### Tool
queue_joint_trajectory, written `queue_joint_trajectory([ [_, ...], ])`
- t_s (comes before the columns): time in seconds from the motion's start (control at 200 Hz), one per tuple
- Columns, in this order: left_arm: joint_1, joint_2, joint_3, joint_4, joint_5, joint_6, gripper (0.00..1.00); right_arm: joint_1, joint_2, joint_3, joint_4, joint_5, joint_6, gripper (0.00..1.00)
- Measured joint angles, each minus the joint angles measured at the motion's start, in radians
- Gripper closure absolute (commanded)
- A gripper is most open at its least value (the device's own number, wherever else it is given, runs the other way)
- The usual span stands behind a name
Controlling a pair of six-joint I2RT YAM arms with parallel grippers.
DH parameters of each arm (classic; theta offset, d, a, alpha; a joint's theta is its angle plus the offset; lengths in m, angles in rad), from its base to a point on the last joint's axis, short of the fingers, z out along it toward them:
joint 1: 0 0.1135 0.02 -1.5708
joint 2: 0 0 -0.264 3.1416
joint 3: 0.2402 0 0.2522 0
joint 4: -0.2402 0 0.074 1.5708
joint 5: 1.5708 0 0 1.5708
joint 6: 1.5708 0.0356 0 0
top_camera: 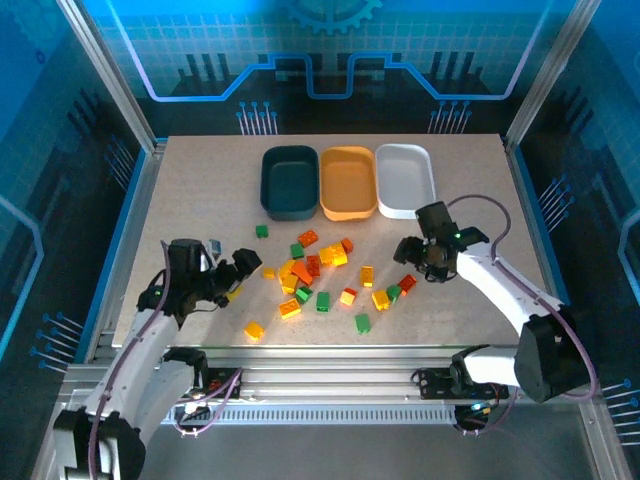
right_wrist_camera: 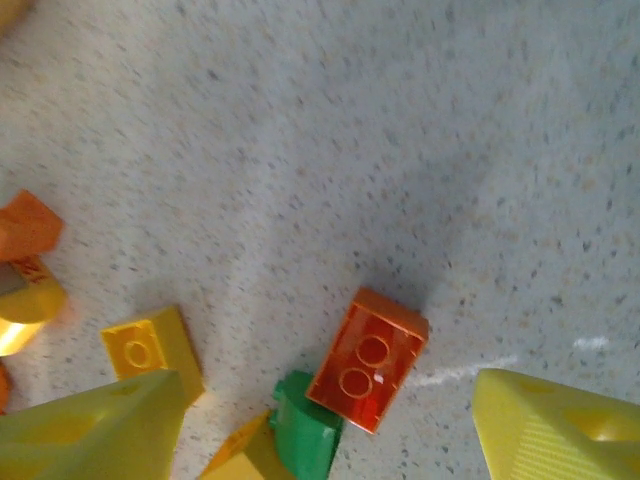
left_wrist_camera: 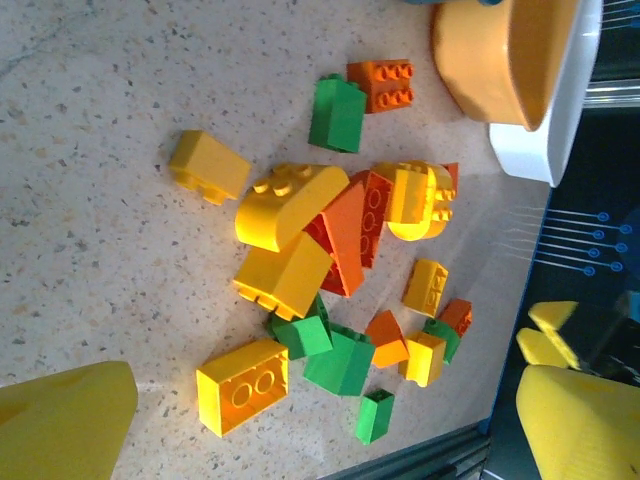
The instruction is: Sort the legos into containers by color
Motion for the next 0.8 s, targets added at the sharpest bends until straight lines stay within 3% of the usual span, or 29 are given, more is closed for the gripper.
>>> queue_joint_trajectory([
  [0.385, 0.000, -0.041, -0.002, -0.014, 0.035, -0.029, 0.01, 0.009, 0.165, -0.066, 0.097, -0.014, 0.118, 0.37],
  [0.57, 0.000, 0.003, -0.002, -0.014, 0.041, -0.030, 0.01, 0.010, 0.237, -0.069, 0.137, -0.026, 0.153, 0.63],
  [0.8, 0.000, 0.065, 0.045, -0.013, 0.040, -0.026, 0.01, 0.009, 0.238, -0.054, 0.117, -0.006, 0.159, 0.84],
])
